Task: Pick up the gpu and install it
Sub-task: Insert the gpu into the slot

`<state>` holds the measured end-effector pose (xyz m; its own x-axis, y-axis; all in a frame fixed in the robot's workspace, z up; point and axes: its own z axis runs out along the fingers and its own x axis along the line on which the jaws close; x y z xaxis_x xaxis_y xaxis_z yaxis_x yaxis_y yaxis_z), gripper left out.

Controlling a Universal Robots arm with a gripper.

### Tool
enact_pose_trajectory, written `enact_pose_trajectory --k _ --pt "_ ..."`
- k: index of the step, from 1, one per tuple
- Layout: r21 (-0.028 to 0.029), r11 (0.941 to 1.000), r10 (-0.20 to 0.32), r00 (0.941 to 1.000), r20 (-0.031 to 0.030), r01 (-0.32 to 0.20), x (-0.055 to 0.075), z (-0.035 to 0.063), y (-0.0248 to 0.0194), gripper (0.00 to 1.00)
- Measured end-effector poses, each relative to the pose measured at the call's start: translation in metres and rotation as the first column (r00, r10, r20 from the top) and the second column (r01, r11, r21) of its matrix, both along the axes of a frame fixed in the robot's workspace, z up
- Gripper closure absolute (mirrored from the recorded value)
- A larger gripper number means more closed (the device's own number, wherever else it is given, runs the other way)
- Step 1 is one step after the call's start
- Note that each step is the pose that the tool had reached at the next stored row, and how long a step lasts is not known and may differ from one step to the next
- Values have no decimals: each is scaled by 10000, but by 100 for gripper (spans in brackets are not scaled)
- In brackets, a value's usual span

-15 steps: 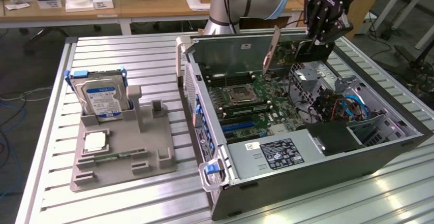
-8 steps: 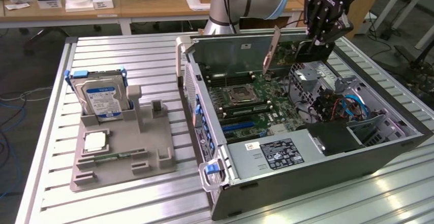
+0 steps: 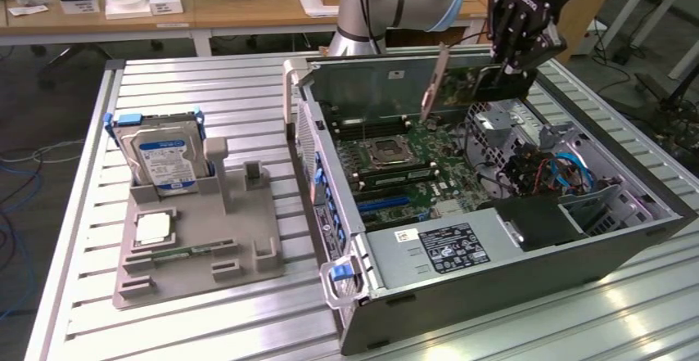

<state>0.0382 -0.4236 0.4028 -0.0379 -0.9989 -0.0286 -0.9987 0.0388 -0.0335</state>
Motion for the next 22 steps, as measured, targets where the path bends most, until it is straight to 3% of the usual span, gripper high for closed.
enact_pose_trajectory --k 18,22 --pt "-1 10000 -1 10000 36 1 -304 0 -35 73" --pt "0 10000 -1 10000 36 1 -313 -1 -78 73"
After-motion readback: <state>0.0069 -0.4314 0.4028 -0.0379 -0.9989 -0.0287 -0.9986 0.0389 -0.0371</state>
